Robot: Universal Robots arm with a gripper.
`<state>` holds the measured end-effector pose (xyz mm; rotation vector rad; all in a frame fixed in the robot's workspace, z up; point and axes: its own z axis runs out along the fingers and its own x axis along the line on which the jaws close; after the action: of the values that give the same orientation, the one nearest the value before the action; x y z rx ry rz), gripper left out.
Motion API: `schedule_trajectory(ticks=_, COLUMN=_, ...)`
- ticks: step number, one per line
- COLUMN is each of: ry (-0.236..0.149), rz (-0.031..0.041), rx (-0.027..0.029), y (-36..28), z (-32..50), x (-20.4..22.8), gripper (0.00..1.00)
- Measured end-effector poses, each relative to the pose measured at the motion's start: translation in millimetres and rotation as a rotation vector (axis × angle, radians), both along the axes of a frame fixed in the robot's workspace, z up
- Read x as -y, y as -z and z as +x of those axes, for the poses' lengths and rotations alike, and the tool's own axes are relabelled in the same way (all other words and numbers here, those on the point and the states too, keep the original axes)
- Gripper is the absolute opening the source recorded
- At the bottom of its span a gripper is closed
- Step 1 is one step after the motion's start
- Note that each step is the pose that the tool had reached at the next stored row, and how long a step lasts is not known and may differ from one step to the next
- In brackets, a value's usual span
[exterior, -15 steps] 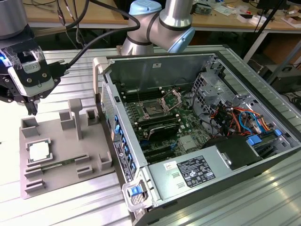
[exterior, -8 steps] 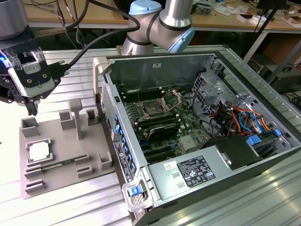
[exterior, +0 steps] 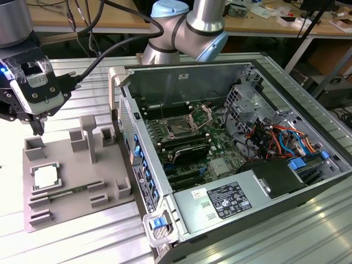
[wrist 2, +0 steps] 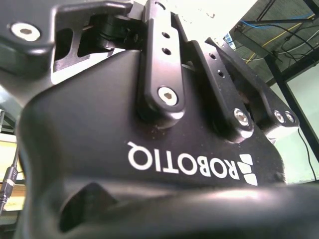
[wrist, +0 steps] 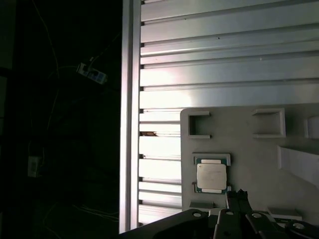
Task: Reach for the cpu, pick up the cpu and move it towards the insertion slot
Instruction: 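Reach for the cpu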
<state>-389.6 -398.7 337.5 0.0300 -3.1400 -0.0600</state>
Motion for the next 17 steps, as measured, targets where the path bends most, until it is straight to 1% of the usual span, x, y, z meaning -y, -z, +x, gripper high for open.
schedule_trajectory(ticks=17, ry=0.0, rz=0.0, rx=0.0, y=3.4, z=0.0, x=0.0, gripper=0.11)
